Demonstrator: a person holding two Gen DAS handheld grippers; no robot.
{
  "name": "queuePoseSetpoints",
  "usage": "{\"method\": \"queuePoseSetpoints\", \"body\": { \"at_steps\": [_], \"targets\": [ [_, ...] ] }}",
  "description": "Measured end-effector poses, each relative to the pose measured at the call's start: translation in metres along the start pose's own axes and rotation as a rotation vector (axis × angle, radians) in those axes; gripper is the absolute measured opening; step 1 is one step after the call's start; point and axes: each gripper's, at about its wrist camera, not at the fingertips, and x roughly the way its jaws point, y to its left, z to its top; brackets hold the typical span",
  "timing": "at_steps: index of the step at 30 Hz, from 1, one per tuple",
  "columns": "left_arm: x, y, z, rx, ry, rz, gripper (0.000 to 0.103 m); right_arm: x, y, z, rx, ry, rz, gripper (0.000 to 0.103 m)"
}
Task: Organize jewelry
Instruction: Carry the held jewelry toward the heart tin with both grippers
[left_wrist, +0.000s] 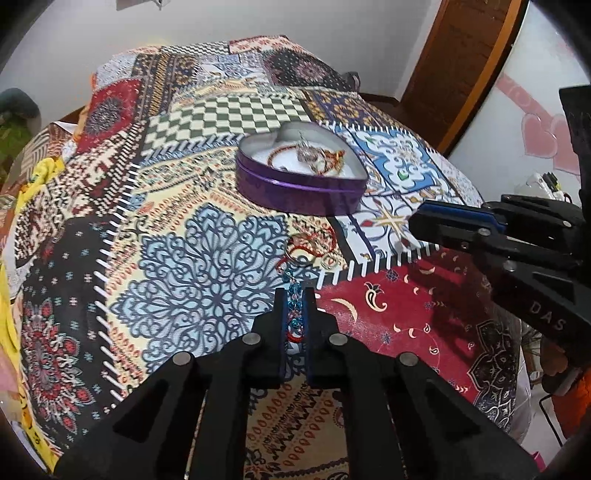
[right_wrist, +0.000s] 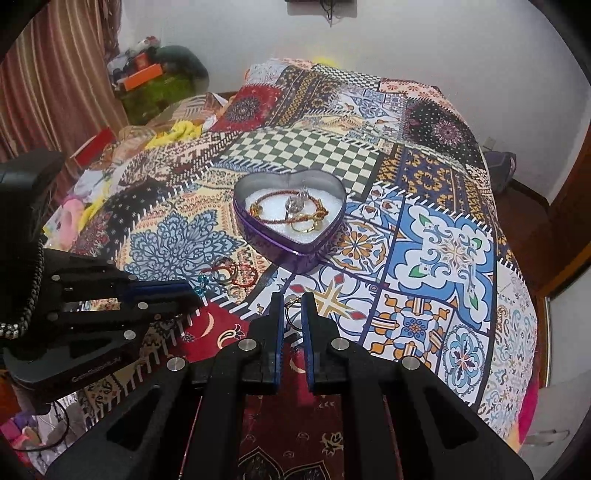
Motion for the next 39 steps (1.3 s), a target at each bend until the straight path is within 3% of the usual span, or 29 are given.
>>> {"method": "queuePoseSetpoints", "body": {
  "at_steps": [17, 39],
  "targets": [
    [-0.086, -0.007, 0.036, 0.005, -0.238, -0.041, 0.006, -0.041, -0.008, 0.015, 0.044, -0.122, -0.005, 0.008],
    [-0.117, -0.007, 0.091, 0.024, -0.426, -0.051, 0.006, -0.056, -0.018, 0.049, 0.068, -0.23, -0.002, 0.008]
  ]
}}
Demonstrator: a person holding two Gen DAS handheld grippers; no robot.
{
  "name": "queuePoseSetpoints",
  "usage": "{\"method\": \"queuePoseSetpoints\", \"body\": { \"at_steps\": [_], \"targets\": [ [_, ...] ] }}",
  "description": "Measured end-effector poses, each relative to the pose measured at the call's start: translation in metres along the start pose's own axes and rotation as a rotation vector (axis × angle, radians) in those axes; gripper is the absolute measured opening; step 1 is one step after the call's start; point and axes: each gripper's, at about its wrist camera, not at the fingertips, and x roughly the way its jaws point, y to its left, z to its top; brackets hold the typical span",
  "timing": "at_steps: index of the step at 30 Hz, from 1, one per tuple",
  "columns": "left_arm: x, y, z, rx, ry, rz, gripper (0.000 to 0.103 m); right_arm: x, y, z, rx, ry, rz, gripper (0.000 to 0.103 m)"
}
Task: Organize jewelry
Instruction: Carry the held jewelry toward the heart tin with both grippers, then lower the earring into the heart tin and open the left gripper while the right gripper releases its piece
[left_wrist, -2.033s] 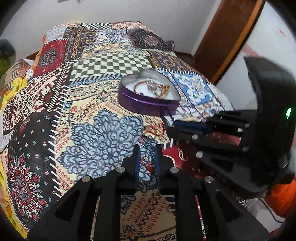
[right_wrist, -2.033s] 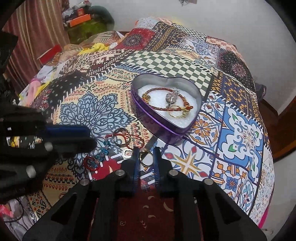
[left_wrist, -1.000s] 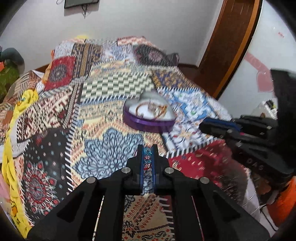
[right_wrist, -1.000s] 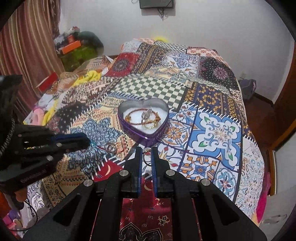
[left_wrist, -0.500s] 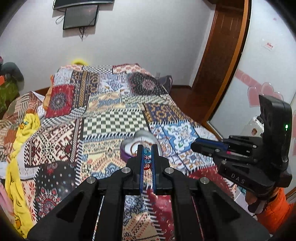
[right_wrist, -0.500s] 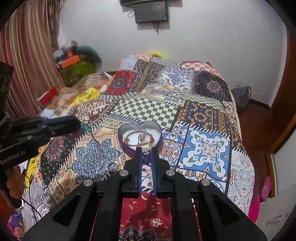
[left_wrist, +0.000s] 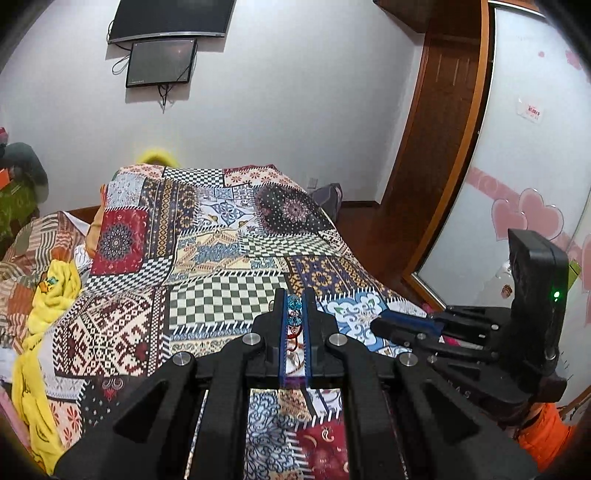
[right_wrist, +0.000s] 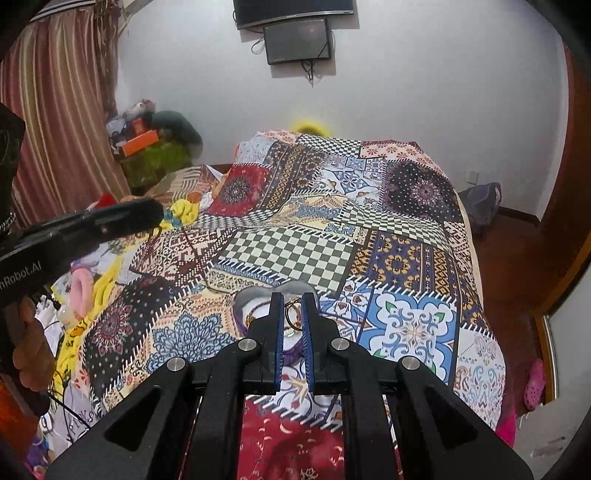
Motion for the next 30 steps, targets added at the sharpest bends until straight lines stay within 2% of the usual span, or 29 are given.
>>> {"method": "queuePoseSetpoints", "body": {
  "at_steps": [7, 19, 30],
  "targets": [
    [0.025, 0.001, -0.002, 0.014, 0.03, 0.008, 0.006, 0.014, -0.005, 0.005, 0.015, 0.007, 0.01, 0.008],
    [0.091, 0.023, -0.029, -0.051, 0.198, -0.015, 0.006, 0.06, -0.01, -0.004, 0.011, 0.102, 0.024, 0.008],
    [0.124, 0.034, -0.05, -0.077, 0.304, -0.044, 0.006, 0.086, -0.013, -0.004, 0.008, 0.166, 0.072, 0.008]
  ]
}}
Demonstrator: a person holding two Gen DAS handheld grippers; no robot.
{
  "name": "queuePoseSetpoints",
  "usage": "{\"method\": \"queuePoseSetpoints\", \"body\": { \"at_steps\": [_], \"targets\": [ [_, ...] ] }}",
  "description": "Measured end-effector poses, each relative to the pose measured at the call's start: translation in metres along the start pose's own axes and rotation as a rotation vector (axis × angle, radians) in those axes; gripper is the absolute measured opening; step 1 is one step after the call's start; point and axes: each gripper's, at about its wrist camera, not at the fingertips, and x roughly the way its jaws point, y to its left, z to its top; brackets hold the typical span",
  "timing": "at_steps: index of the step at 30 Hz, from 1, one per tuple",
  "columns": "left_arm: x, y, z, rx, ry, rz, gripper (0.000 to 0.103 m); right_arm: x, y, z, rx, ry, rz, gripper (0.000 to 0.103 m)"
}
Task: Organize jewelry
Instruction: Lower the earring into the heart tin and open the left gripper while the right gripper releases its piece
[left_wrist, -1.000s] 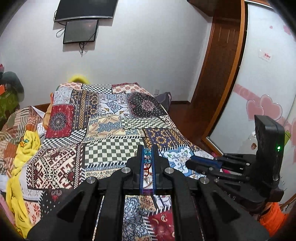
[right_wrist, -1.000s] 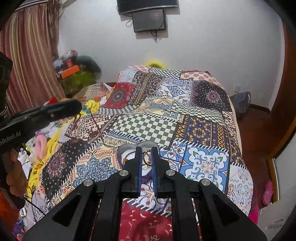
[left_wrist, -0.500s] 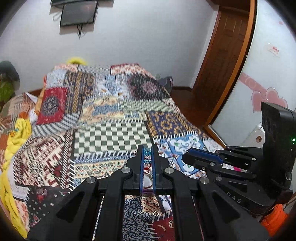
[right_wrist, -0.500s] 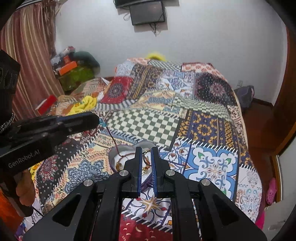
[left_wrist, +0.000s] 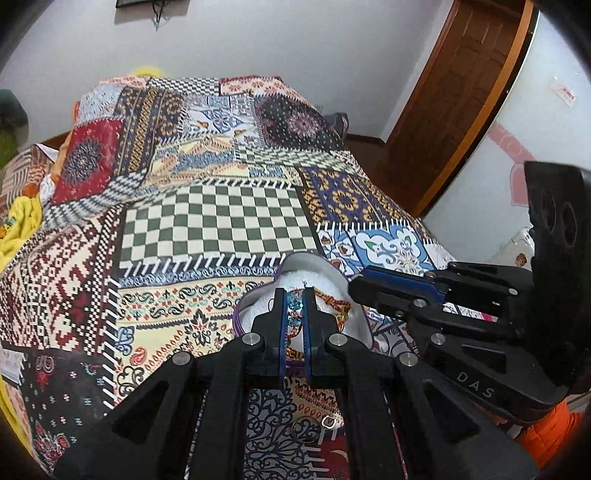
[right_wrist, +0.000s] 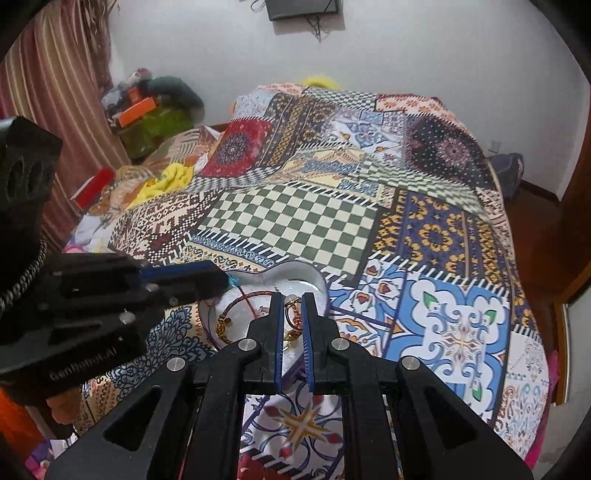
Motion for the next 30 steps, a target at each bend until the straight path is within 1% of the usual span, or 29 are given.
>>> {"method": "queuePoseSetpoints", "body": {
  "at_steps": [5, 8, 13, 19, 23, 26, 28, 30],
  "targets": [
    [0.007, 0.0, -0.004, 0.01, 0.024, 0.009, 0.006, 0.011, 0.002, 0.0, -0.012, 0.03, 0.005, 0.008],
    [0.01, 0.002, -0.005, 0.001, 0.036, -0.003, 0.006, 0.017, 0.002, 0.0, -0.013, 0.046, 0.007, 0.008],
    [0.007, 0.003, -0.006, 0.002, 0.029, -0.003, 0.006, 0.026, -0.001, -0.002, -0.003, 0.081, 0.018, 0.008],
    [0.002, 0.001, -0.007, 0.021, 0.021, 0.024, 0.006, 0.024, 0.001, -0.002, -0.01, 0.082, 0.013, 0.008],
    [-0.004, 0.003, -0.007, 0.014, 0.009, 0.038, 0.006, 0.022, 0.004, -0.001, -0.023, 0.079, -0.008, 0.008],
    [-0.009, 0.005, -0.008, 0.013, -0.005, 0.059, 0.006, 0.019, 0.004, 0.0, -0.021, 0.076, -0.019, 0.011],
    [-0.014, 0.006, -0.008, 0.011, -0.011, 0.066, 0.006, 0.015, 0.004, 0.0, -0.018, 0.068, -0.031, 0.017],
    [-0.019, 0.006, -0.009, 0.01, -0.016, 0.072, 0.006, 0.011, 0.005, 0.0, -0.018, 0.059, -0.036, 0.021]
  ]
}}
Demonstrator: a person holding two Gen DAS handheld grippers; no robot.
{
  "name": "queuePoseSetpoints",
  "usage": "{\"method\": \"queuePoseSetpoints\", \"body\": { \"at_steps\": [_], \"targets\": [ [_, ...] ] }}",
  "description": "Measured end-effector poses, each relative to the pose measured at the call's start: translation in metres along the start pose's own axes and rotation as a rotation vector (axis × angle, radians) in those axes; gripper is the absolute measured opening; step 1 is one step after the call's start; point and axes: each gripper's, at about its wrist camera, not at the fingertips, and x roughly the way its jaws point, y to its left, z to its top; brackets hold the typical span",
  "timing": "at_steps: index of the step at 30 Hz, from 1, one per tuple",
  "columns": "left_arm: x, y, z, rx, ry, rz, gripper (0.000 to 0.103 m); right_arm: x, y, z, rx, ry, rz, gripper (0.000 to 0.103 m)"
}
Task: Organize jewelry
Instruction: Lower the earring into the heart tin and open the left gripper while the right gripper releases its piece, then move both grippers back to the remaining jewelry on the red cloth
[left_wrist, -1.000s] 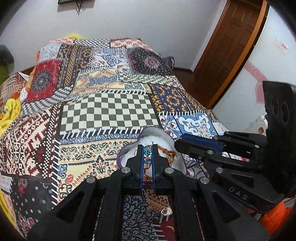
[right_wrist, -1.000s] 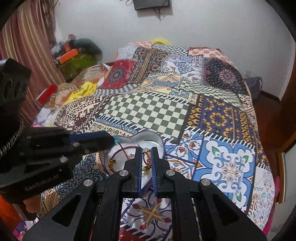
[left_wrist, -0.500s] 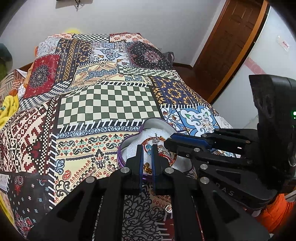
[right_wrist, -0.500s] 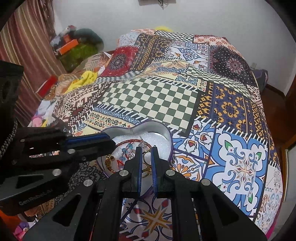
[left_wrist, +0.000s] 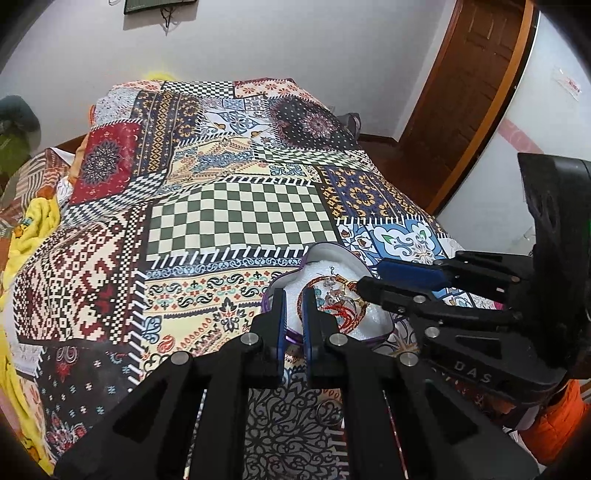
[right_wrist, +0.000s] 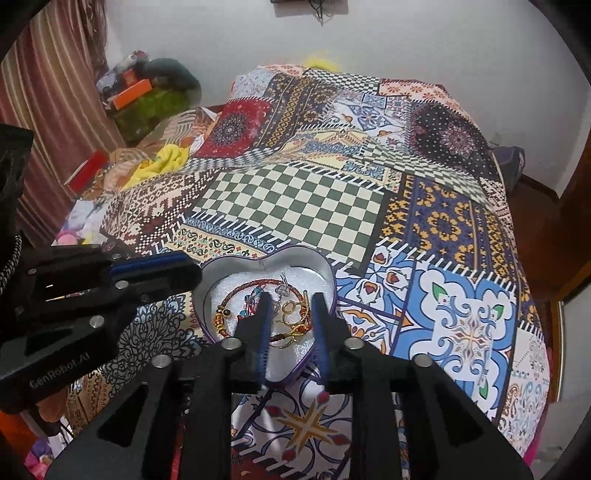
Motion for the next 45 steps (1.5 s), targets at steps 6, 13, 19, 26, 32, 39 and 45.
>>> {"method": "queuePoseSetpoints", "body": {
  "at_steps": [6, 13, 19, 26, 32, 39, 45],
  "targets": [
    [-0.019, 0.0, -0.004, 0.007, -0.019, 0.02, 0.009, -0.016, 0.005, -0.002, -0.009, -0.021, -0.016, 0.022],
    [-0.04, -0.005, -0.013, 0.024, -0.025, 0.04, 0.013, -0.039, 0.014, -0.008, -0.022, -0.049, -0.035, 0.022],
    [-0.055, -0.009, -0.03, 0.044, -0.027, 0.064, 0.034, -0.052, 0.021, -0.018, -0.035, -0.057, -0.041, 0.022],
    [-0.051, -0.013, -0.05, 0.046, 0.026, 0.056, 0.034, -0.054, 0.031, -0.034, -0.041, -0.036, -0.033, 0.022],
    [-0.024, -0.025, -0.071, 0.088, 0.108, 0.048, 0.034, -0.049, 0.03, -0.048, -0.024, -0.005, -0.034, 0.023],
    [0.001, -0.029, -0.078, 0.105, 0.152, 0.046, 0.034, -0.038, 0.026, -0.062, -0.01, 0.046, -0.033, 0.023],
    [0.01, -0.03, -0.074, 0.096, 0.141, 0.025, 0.033, -0.032, 0.024, -0.067, -0.009, 0.064, -0.028, 0.023]
  ]
}}
